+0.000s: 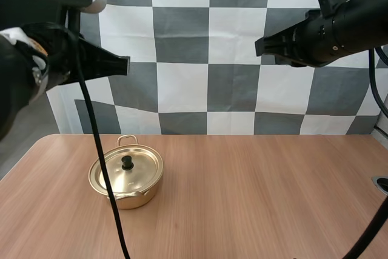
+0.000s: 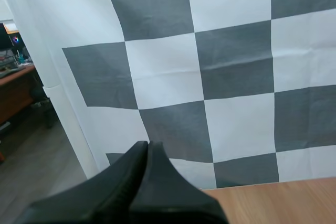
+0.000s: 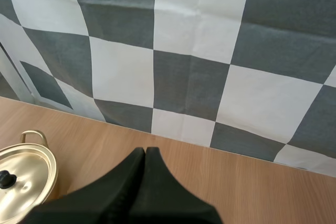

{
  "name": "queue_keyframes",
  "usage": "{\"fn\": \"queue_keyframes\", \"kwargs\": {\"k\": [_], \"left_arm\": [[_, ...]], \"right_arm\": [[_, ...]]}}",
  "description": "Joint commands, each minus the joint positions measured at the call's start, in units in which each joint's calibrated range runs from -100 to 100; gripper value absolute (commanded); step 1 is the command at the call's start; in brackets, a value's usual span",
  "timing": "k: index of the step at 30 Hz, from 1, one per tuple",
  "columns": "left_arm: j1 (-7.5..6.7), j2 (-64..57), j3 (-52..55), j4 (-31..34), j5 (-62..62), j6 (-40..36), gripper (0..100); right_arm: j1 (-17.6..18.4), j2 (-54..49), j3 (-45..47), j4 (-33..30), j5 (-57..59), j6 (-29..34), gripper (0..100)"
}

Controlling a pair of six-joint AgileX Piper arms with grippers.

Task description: Open the pot, put the car inside, and close it

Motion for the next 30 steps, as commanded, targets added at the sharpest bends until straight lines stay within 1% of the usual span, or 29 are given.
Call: {"fn": "queue_keyframes", "kwargs": {"k": [1, 4, 8, 10, 14, 16, 17, 18, 19, 20, 22, 23, 25, 27, 30], "left_arm": [[0.02, -7.2, 9.0, -0.1, -6.5, -0.6, 0], [0.02, -11.7, 18.3, -0.4, -15.8, -0.7, 0], [0.02, -16.7, 30.5, -3.4, -27.7, -0.7, 0], [0.02, -18.5, 36.2, -4.6, -31.5, -1.6, 0], [0.02, -20.7, 42.5, -5.4, -34.8, -1.8, 0], [0.02, -21.9, 45.2, -5.6, -35.0, -1.8, 0], [0.02, -22.9, 46.9, -5.6, -35.0, -1.8, 0], [0.02, -23.6, 48.1, -5.7, -35.0, -1.8, 0], [0.02, -24.4, 49.5, -6.2, -35.0, -1.8, 0], [0.02, -26.9, 52.2, -6.2, -35.0, -1.8, 0], [0.02, -29.8, 53.4, -7.3, -35.0, -1.8, 0], [0.02, -29.8, 53.4, -7.3, -31.9, -1.8, 0], [0.02, -29.8, 53.4, -7.9, -30.1, -1.8, 0], [0.02, -29.8, 53.4, -7.9, -27.7, -1.8, 0], [0.02, -29.8, 53.4, -7.8, -20.7, -1.8, 0]], "right_arm": [[0.0, 0.0, 0.1, 1.1, -0.1, -0.1, 0], [0.0, 0.0, 0.1, 1.6, -0.1, -0.1, 0], [0.0, 0.1, 0.1, 1.0, -0.1, -0.7, 0], [0.2, 0.2, 0.6, 0.5, -1.5, -2.0, 0], [2.2, 0.2, 2.9, -2.2, -8.9, -2.0, 0], [3.9, 0.2, 5.1, -4.6, -14.0, -1.7, 0], [5.8, 0.2, 8.4, -8.5, -20.8, 0.4, 0], [9.2, 0.1, 14.2, -14.6, -31.0, 4.9, 0], [10.7, -0.3, 17.7, -17.1, -38.1, 6.8, 0], [11.7, -0.7, 20.2, -18.6, -42.2, 8.1, 0], [13.4, -1.4, 24.1, -19.9, -48.9, 9.8, 0], [14.0, -1.9, 26.0, -20.5, -51.9, 10.1, 0], [15.4, -3.1, 29.5, -21.1, -57.1, 10.1, 0], [16.5, -4.2, 32.4, -22.1, -61.4, 10.1, 0], [17.4, -5.7, 37.0, -22.1, -68.8, 10.1, 0]]}}
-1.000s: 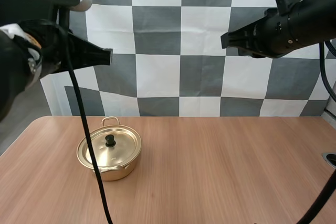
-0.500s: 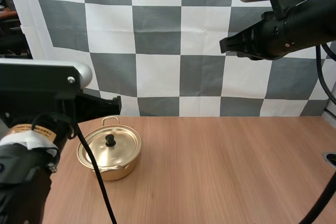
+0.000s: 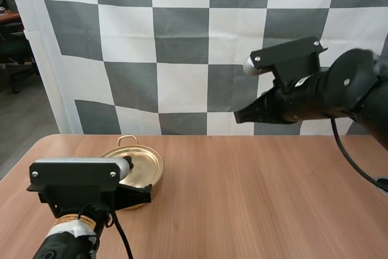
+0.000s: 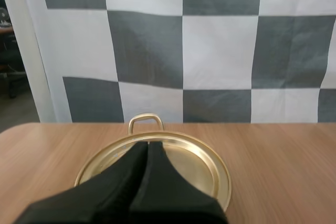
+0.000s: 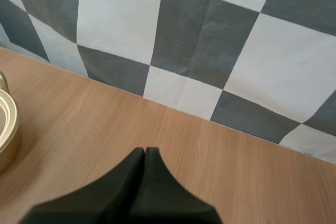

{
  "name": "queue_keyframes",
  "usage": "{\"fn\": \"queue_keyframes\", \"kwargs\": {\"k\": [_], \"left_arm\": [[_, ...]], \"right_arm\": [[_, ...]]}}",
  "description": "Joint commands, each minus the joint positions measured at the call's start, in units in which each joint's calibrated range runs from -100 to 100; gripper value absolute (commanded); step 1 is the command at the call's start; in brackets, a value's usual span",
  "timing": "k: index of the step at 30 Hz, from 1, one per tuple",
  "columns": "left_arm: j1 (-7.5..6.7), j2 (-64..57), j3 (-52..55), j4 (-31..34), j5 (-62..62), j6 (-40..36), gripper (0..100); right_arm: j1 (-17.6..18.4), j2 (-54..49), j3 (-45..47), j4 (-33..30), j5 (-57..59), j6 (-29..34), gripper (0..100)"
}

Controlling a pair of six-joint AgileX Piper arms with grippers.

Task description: Open the pot, put the car inside, and close it

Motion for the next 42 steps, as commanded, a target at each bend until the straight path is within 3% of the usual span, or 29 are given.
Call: {"fn": "queue_keyframes", "kwargs": {"k": [1, 9, 13, 22, 31, 35, 42], "left_arm": [[0.02, 0.0, 0.0, 0.1, 6.1, 0.0, 0], [0.02, 0.0, 0.0, 0.1, 6.1, 0.0, 0], [0.02, 0.0, 0.0, 0.1, 4.7, 0.0, 0], [0.02, 0.0, 0.0, 0.1, 4.7, 0.0, 0], [0.02, 0.0, 0.0, 0.1, 4.7, 0.0, 0], [0.02, 0.0, 0.0, 0.1, 4.7, 0.0, 0], [0.02, 0.0, 0.0, 0.1, 4.7, 0.0, 0]], "right_arm": [[0.8, -0.8, 8.8, -0.3, -26.7, 0.0, 0], [0.8, -9.6, 18.4, 0.1, -35.2, 0.0, 0], [0.8, -16.0, 20.5, 3.1, -34.5, 0.0, 0], [0.8, -28.6, 29.5, 2.9, -32.1, 0.0, 0], [0.8, -39.9, 41.1, 9.2, -54.3, 0.0, 0], [0.8, -43.3, 44.4, 11.7, -57.4, 0.0, 0], [0.8, -48.9, 44.8, 12.6, -51.2, 0.0, 0]]}}
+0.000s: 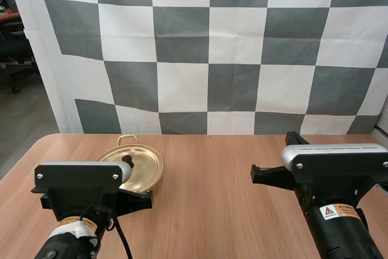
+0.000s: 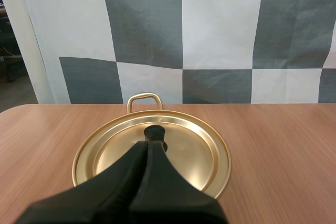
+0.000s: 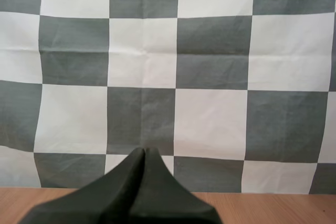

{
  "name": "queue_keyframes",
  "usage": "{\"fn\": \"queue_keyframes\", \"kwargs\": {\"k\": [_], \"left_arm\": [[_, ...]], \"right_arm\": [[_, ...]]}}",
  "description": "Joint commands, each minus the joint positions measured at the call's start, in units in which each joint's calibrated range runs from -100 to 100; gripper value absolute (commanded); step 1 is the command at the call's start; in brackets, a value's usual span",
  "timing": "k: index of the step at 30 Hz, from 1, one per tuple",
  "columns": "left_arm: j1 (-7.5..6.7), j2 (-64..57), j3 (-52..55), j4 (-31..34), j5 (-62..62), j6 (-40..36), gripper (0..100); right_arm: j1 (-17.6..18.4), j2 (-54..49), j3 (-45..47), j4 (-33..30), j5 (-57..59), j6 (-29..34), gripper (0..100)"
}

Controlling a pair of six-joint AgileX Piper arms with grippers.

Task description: Open the pot, put the car inside, and close it

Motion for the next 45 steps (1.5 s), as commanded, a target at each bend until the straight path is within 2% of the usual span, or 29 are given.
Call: {"fn": "queue_keyframes", "kwargs": {"k": [1, 6, 10, 14, 26, 33, 45], "left_arm": [[0.02, 0.0, 0.0, 0.0, 0.0, 0.0, 0], [0.02, 0.0, 0.0, 0.0, 0.0, 0.0, 0], [0.02, 0.0, 0.0, 0.0, 0.0, 0.0, 0], [0.02, 0.0, 0.0, 0.0, 0.0, 0.0, 0], [0.02, 0.0, 0.0, 0.0, 0.0, 0.0, 0], [0.02, 0.0, 0.0, 0.0, 0.0, 0.0, 0], [0.02, 0.0, 0.0, 0.0, 0.0, 0.0, 0]], "right_arm": [[0.0, -1.9, 0.0, -0.1, 4.2, 0.0, 0], [0.0, -3.0, 0.0, -0.5, 12.5, 0.0, 0], [0.0, -3.0, 0.0, -5.0, 21.1, 0.0, 0], [0.0, -3.0, 0.0, -8.0, 34.4, 0.0, 0], [0.0, -3.0, 0.0, -7.7, 34.4, 1.6, 0], [0.0, -3.0, 0.0, -7.3, 33.9, 10.4, 0], [-1.5, -3.0, 0.0, -7.6, 33.8, 10.6, 0]]}}
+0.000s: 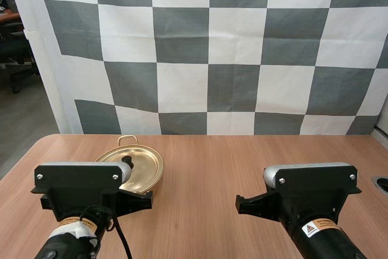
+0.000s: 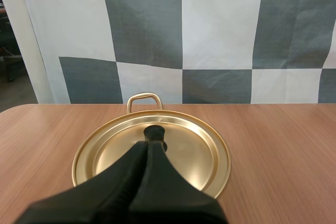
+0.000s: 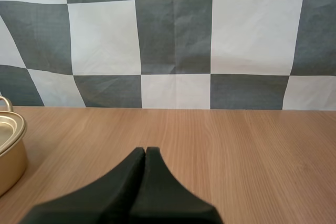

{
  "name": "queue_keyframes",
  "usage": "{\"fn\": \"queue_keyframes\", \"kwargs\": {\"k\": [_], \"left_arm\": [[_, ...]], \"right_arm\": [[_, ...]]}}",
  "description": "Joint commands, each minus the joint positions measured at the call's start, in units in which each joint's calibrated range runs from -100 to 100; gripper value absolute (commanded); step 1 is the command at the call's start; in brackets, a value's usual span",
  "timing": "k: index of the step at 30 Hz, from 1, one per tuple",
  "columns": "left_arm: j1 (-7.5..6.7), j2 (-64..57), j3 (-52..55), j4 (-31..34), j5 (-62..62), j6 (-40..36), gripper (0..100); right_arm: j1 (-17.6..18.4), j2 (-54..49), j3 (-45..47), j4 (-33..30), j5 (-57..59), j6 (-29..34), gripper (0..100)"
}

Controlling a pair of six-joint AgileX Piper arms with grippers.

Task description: Open the pot, put the car inside, and close it

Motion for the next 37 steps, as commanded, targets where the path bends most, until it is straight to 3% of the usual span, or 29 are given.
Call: {"fn": "queue_keyframes", "kwargs": {"k": [1, 11, 37], "left_arm": [[0.02, 0.0, 0.0, 0.0, 0.0, 0.0, 0], [0.02, 0.0, 0.0, 0.0, 0.0, 0.0, 0], [0.02, 0.0, 0.0, 0.0, 0.0, 0.0, 0]], "right_arm": [[-0.1, 0.0, 0.0, -0.1, 0.1, 0.0, 0], [-0.1, 0.0, 0.0, -3.2, 0.1, -0.2, 0], [-0.1, 0.0, 0.0, -3.2, -0.1, -0.2, 0]]}}
